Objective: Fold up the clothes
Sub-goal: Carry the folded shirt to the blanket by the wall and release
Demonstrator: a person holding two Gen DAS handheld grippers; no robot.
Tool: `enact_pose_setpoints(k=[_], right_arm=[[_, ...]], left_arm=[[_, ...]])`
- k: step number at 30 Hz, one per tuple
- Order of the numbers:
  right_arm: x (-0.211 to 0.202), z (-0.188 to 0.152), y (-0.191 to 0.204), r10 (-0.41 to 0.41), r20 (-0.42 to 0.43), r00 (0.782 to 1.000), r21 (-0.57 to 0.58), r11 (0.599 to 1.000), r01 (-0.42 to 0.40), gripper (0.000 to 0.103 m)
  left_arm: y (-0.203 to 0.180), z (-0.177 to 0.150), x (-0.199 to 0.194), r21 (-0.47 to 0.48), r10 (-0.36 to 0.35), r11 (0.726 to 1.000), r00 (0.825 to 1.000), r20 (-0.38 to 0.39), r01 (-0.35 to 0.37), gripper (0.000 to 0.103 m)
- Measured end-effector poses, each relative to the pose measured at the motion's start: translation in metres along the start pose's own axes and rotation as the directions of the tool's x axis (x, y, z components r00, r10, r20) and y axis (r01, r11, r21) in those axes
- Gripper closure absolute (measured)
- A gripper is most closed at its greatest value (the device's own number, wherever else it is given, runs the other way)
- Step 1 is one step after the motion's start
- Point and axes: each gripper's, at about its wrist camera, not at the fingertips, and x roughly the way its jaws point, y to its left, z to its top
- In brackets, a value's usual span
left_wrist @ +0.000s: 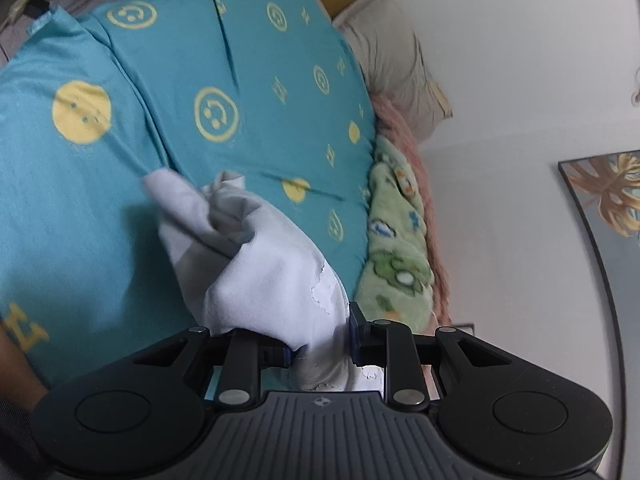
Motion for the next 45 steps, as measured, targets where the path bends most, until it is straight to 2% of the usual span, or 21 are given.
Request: enact_pose_setpoints(k=[6, 8, 12, 16, 19, 23, 25, 26, 28, 30, 32, 34, 35, 36, 38, 40, 41, 43, 44, 45], right_arm=[[-0.041, 0.034, -0.004, 0.010, 0.041, 0.999, 0.023, 1.000, -0.011, 0.084], [-0.049, 0.054, -0.015, 0.027, 0.050, 0.998, 0.087, 0.996, -0.031, 0.084], [-0.062, 0.109, -0.022, 0.041, 0.114, 0.993, 0.122, 0.991, -0.054, 0.084], [-0.072, 0.188, -0.010, 0.039, 0.204, 0.978, 0.083, 0.995, -0.057, 0.084], [-0.084, 0.256, 0.005, 0.082, 0.293, 0.953, 0.017, 0.996, -0.091, 0.084], [-0.116, 0.320, 0.032, 0.133, 0.435, 0.891, -0.167, 0.984, -0.066, 0.084], [-0.130, 0.340, 0.038, 0.158, 0.490, 0.857, -0.252, 0.967, -0.035, 0.084], [-0.134, 0.345, 0.036, 0.156, 0.507, 0.848, -0.282, 0.959, -0.008, 0.083], [-0.135, 0.346, 0.019, 0.108, 0.529, 0.842, -0.286, 0.956, 0.057, 0.083], [-0.126, 0.335, -0.009, -0.008, 0.530, 0.848, -0.254, 0.952, 0.168, 0.083], [-0.109, 0.321, -0.046, -0.166, 0.485, 0.859, -0.194, 0.937, 0.290, 0.083], [-0.093, 0.307, -0.092, -0.282, 0.391, 0.876, -0.085, 0.937, 0.339, 0.083], [-0.087, 0.299, -0.114, -0.322, 0.345, 0.882, -0.031, 0.935, 0.354, 0.083], [-0.084, 0.291, -0.130, -0.336, 0.325, 0.884, -0.001, 0.935, 0.356, 0.083], [-0.086, 0.280, -0.137, -0.320, 0.354, 0.878, -0.038, 0.934, 0.356, 0.083], [-0.088, 0.276, -0.131, -0.337, 0.362, 0.869, -0.047, 0.925, 0.378, 0.081], [-0.088, 0.276, -0.127, -0.354, 0.358, 0.864, -0.041, 0.919, 0.393, 0.081], [-0.090, 0.277, -0.120, -0.385, 0.351, 0.853, -0.029, 0.906, 0.421, 0.080], [-0.093, 0.278, -0.117, -0.399, 0.348, 0.848, -0.023, 0.901, 0.433, 0.080], [-0.097, 0.277, -0.112, -0.409, 0.350, 0.843, -0.021, 0.896, 0.444, 0.079]], left_arm=[[-0.066, -0.015, 0.028, 0.140, 0.031, 0.990, 0.995, -0.096, -0.018, 0.077], [-0.088, -0.015, 0.049, 0.178, 0.025, 0.984, 0.992, -0.125, -0.002, 0.077], [-0.143, -0.020, 0.104, 0.236, 0.011, 0.971, 0.985, -0.171, 0.030, 0.077], [-0.216, -0.026, 0.171, 0.288, -0.037, 0.953, 0.979, -0.198, 0.094, 0.077], [-0.275, -0.031, 0.221, 0.301, -0.128, 0.933, 0.964, -0.235, 0.197, 0.077], [-0.342, -0.052, 0.274, 0.347, -0.248, 0.876, 0.930, -0.272, 0.335, 0.077], [-0.350, -0.064, 0.295, 0.346, -0.312, 0.849, 0.907, -0.284, 0.400, 0.076], [-0.346, -0.071, 0.304, 0.349, -0.329, 0.838, 0.899, -0.289, 0.419, 0.076], [-0.330, -0.088, 0.328, 0.364, -0.319, 0.833, 0.900, -0.298, 0.416, 0.074], [-0.300, -0.110, 0.353, 0.404, -0.243, 0.841, 0.917, -0.315, 0.361, 0.073], [-0.261, -0.133, 0.374, 0.470, -0.123, 0.838, 0.936, -0.330, 0.276, 0.073], [-0.222, -0.154, 0.390, 0.549, 0.013, 0.815, 0.941, -0.338, 0.186, 0.073], [-0.204, -0.162, 0.395, 0.563, 0.047, 0.810, 0.938, -0.342, 0.165, 0.072], [-0.194, -0.165, 0.393, 0.565, 0.031, 0.806, 0.941, -0.336, 0.176, 0.069], [-0.183, -0.170, 0.387, 0.578, 0.005, 0.792, 0.945, -0.327, 0.195, 0.065], [-0.194, -0.171, 0.383, 0.615, 0.031, 0.768, 0.949, -0.313, 0.178, 0.063], [-0.201, -0.172, 0.379, 0.644, 0.050, 0.748, 0.953, -0.298, 0.161, 0.058], [-0.216, -0.173, 0.372, 0.703, 0.095, 0.700, 0.960, -0.265, 0.125, 0.041], [-0.224, -0.174, 0.369, 0.732, 0.116, 0.673, 0.962, -0.247, 0.107, 0.027], [-0.228, -0.176, 0.362, 0.759, 0.129, 0.645, 0.965, -0.229, 0.094, 0.019]])
